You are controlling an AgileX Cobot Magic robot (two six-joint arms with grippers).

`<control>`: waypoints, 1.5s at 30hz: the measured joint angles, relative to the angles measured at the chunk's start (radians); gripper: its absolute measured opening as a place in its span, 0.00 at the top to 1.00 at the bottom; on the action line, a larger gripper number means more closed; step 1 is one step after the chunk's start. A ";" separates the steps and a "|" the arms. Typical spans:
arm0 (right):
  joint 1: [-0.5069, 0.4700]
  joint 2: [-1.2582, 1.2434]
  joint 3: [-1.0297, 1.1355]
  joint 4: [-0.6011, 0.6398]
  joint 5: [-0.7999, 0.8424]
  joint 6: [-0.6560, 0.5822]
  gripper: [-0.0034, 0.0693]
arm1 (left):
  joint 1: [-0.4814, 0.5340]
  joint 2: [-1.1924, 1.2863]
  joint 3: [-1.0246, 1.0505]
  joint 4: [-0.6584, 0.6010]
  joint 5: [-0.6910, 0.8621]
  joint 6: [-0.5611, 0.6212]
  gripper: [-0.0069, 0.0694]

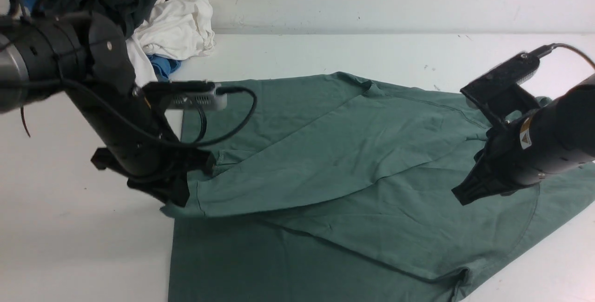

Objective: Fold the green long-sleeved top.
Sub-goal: Use the left arm to drag and drop the cuff onto the cuff closest to the left arm, then use both arms simultaneously to clamp the lower edge of the clothing fabric

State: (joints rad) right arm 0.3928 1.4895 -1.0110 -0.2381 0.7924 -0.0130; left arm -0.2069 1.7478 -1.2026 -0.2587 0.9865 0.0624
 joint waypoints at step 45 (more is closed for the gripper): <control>0.000 -0.176 0.013 0.381 0.078 -0.600 0.97 | -0.546 -0.169 0.409 0.588 -0.122 0.030 0.91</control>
State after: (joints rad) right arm 0.3928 1.3137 -0.9982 0.1434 0.8703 -0.6134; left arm -0.7528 1.5786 -0.7941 0.3289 0.8643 0.0922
